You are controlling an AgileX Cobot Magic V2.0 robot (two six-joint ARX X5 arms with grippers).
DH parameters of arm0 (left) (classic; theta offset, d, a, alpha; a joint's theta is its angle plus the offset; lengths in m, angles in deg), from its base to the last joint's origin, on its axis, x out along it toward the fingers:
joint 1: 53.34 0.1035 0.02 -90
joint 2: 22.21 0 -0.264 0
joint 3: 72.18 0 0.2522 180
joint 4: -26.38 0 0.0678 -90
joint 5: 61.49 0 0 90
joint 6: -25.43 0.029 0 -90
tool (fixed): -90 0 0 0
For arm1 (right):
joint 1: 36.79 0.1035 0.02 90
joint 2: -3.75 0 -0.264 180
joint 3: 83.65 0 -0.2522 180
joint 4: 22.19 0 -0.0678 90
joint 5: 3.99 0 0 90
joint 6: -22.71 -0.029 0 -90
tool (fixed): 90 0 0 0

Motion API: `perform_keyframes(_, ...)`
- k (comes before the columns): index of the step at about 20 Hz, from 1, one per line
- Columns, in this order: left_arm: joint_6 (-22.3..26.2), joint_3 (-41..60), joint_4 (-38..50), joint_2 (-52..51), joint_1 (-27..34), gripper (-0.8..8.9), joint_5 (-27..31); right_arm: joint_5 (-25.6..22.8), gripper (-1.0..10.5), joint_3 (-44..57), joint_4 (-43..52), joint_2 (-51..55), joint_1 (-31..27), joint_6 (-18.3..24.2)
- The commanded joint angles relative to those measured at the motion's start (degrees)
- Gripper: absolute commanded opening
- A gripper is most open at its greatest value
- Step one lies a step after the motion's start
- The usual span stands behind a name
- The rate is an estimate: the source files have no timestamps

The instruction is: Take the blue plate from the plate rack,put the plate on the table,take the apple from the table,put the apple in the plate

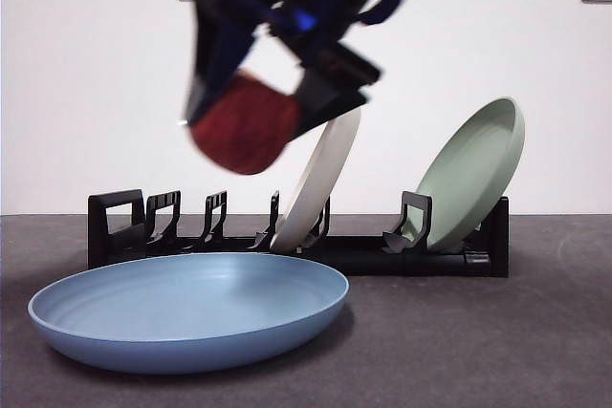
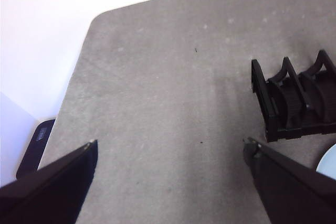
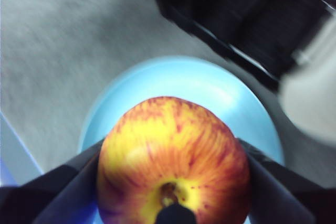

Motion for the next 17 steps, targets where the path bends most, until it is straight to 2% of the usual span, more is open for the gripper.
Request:
perform_keyframes(1,-1.0,0.3,-1.1,-2.7,0.1,4.66,0.4,0.0,-0.1,-3.3,0.3,-5.8,0.6,-0.5)
perform_keyframes(6,-1.0,0.3,-5.2,-6.4,0.1,4.66,0.6,-0.1,-0.1,-5.7,-0.6,-15.0,2.1,-0.6)
perform_keyframes(10,-1.0,0.3,-6.3,-6.8,0.1,4.66,0.5,-0.5,-0.1,-5.7,-4.6,-16.7,3.6,-0.5)
perform_keyframes(12,-1.0,0.3,-6.3,-6.8,0.1,4.66,0.5,-2.7,0.5,-5.7,-6.1,-16.8,4.0,-0.5)
perform_keyframes(15,-1.0,0.3,-6.9,-6.8,0.1,4.67,0.4,-3.5,4.9,-5.7,-7.7,-16.8,4.0,-0.5)
perform_keyframes(16,-1.0,0.3,-7.1,-6.8,0.1,4.67,0.3,-3.4,5.8,-5.7,-7.7,-16.8,4.0,-0.5)
perform_keyframes(17,-1.0,0.3,-7.3,-6.8,0.1,4.66,0.2,-3.4,5.9,-5.7,-7.7,-16.7,4.0,-0.5)
